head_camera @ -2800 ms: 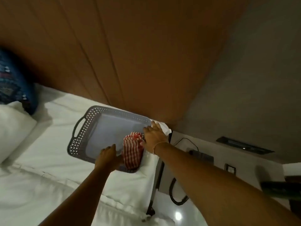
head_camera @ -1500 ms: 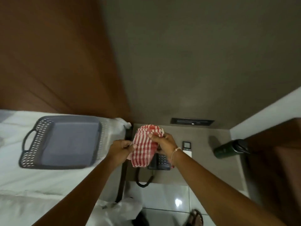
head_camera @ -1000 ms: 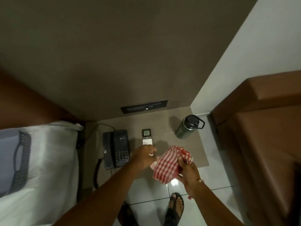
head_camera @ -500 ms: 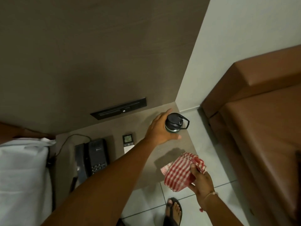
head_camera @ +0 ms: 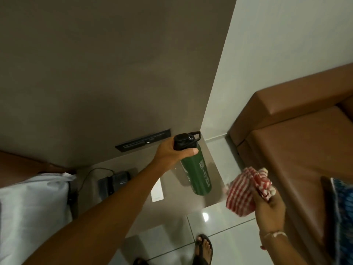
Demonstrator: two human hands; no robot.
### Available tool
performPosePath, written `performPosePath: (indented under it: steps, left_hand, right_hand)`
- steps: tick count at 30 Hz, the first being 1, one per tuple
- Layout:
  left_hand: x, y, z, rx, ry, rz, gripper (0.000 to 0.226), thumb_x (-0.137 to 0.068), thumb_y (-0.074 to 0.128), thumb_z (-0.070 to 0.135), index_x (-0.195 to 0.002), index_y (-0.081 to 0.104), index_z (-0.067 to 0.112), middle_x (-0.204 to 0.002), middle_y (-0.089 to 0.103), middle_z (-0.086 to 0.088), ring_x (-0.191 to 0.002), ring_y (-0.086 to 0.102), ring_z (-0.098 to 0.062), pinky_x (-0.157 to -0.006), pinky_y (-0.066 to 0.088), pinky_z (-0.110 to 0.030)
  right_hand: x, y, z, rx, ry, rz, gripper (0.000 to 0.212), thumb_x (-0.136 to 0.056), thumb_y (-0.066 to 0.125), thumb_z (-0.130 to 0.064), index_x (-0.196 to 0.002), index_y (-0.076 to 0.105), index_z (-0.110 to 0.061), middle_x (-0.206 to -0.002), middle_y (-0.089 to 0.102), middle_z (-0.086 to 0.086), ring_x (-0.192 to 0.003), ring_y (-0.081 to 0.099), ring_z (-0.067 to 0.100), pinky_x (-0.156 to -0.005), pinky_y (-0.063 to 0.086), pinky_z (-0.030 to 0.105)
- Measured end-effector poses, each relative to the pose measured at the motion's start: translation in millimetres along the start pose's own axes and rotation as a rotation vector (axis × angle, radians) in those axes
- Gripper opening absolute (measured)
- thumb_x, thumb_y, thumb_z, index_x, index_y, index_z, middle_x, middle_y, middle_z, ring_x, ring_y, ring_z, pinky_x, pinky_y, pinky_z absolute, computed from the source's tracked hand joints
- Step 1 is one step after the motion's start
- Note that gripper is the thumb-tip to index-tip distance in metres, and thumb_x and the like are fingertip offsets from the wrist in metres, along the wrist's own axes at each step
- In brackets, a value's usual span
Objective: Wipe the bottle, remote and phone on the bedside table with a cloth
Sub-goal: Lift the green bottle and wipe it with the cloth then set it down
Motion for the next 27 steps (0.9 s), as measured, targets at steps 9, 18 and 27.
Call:
performPosePath:
  steps: [9, 18, 27]
  left_hand:
    - [127.0, -22.7, 121.2, 0.2, 0.017, 0.069, 0.038, -0.06, 0.086, 0.053, -0.093, 0.076, 0.037, -0.095, 0.08, 0.004, -0.089, 0.077, -0.017, -0.072, 0.061, -0.029]
    - [183.9, -51.9, 173.1, 0.338, 0.013, 0.154, 0.056, -0.058, 0.081, 0.059, -0.099, 0.074, 0.021, -0.086, 0.08, 0.0, -0.079, 0.076, -0.015, -0.06, 0.057, -0.021]
    - [208.4, -58.7, 175.3, 0.266, -0.055, 0.08, 0.076, -0.059, 0.078, 0.071, -0.122, 0.059, 0.034, -0.109, 0.075, 0.004, -0.093, 0.074, -0.009, -0.084, 0.057, -0.033]
  right_hand:
    - [99.6, 33.6, -200.3, 0.204, -0.764, -0.445, 0.04, -0.094, 0.058, -0.025, -0.134, 0.054, -0.028, -0.135, 0.058, -0.007, -0.126, 0.053, 0.009, -0.103, 0.043, 0.028]
    - [194.1, -0.7, -173.8, 0.462, -1.024, -0.562, 0.041, -0.1, 0.031, -0.036, -0.134, 0.054, -0.032, -0.146, 0.046, -0.002, -0.138, 0.036, 0.019, -0.11, 0.031, 0.022]
    - [200.2, -50.6, -175.9, 0.154, -0.707, -0.299, 0.048, -0.09, 0.062, -0.015, -0.12, 0.059, -0.052, -0.123, 0.064, -0.02, -0.117, 0.057, -0.003, -0.097, 0.042, 0.013]
Point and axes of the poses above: each hand's wrist, its own x-axis away from the middle knuckle, its own y-axis out of the palm, z = x × y, the point moved 4 cm from there along -x, towards the middle knuckle
